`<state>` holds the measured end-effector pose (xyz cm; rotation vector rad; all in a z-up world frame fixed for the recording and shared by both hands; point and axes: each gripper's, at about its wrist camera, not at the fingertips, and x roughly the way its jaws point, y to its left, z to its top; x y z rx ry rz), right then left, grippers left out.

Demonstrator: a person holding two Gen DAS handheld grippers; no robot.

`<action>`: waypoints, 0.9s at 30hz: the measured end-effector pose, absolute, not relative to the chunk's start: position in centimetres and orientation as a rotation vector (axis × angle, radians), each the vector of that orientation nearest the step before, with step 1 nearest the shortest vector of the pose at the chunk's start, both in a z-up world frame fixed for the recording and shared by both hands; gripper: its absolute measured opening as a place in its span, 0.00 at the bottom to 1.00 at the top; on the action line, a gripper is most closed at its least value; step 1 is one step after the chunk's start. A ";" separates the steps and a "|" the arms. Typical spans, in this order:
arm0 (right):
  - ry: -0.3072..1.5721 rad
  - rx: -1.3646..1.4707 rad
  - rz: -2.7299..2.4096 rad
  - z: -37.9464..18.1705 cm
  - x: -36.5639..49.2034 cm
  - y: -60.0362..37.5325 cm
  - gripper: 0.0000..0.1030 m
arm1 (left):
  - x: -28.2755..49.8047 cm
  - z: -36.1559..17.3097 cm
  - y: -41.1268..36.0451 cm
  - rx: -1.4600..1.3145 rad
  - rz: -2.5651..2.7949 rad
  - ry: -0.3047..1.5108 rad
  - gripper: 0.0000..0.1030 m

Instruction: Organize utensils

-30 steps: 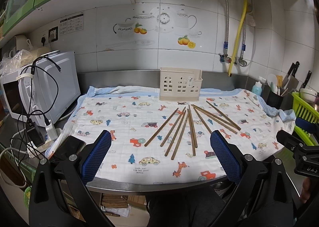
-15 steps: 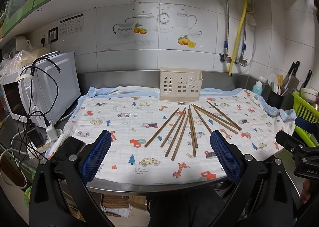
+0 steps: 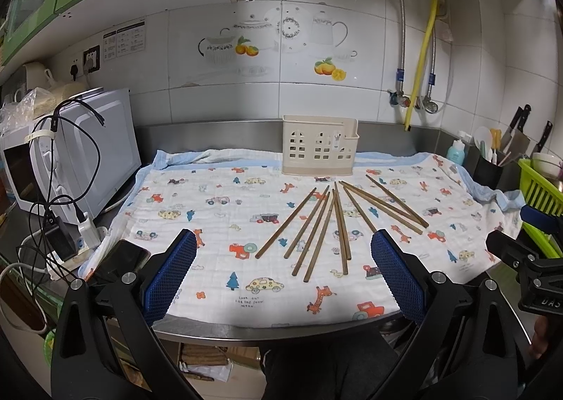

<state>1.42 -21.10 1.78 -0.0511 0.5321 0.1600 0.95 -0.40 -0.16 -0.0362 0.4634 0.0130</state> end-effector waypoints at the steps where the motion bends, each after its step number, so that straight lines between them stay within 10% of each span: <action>1: 0.533 -0.051 0.160 1.7 1.5 -21.1 0.94 | 1.0 -0.2 -0.4 -0.036 0.013 0.462 0.95; 27: 0.568 -0.040 0.163 0.3 3.6 -21.5 0.94 | 3.4 -0.9 -0.3 -0.016 0.015 0.499 0.95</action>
